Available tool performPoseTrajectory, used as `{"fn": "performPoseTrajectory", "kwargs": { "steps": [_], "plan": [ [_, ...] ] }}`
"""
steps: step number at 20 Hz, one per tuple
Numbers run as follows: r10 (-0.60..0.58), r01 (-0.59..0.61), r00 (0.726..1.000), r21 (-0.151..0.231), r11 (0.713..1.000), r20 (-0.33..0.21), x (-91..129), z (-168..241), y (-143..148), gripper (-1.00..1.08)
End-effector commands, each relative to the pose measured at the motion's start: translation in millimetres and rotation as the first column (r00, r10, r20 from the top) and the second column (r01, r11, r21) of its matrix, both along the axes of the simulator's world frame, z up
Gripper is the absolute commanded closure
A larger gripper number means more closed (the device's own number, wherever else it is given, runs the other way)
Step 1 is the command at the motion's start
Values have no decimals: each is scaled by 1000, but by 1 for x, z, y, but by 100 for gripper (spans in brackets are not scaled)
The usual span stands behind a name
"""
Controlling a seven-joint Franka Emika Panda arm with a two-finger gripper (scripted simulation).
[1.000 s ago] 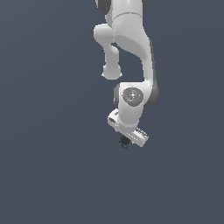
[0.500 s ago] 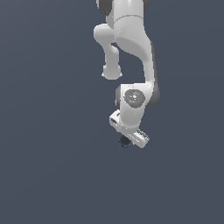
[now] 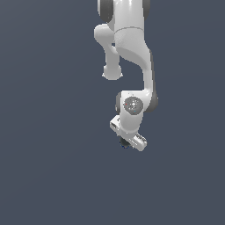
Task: Pick up the object and move it to a goal position.
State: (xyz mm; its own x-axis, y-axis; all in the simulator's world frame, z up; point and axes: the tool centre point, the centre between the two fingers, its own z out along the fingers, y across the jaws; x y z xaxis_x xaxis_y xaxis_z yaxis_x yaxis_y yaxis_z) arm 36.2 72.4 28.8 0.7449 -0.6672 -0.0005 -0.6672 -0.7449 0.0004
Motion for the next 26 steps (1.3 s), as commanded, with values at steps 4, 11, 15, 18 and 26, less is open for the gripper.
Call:
{"fn": "performPoseTrajectory", "kwargs": {
  "steps": [4, 11, 15, 18, 26],
  "plan": [
    [-1, 1, 1000, 0, 1000, 1, 1, -15, 0, -92],
    [-1, 1, 1000, 0, 1000, 1, 1, -15, 0, 108],
    [-1, 1, 1000, 0, 1000, 1, 1, -15, 0, 108],
    [0, 0, 1000, 0, 1000, 1, 1, -15, 0, 108],
    [0, 0, 1000, 0, 1000, 1, 5, -4, -34, 108]
  ]
}}
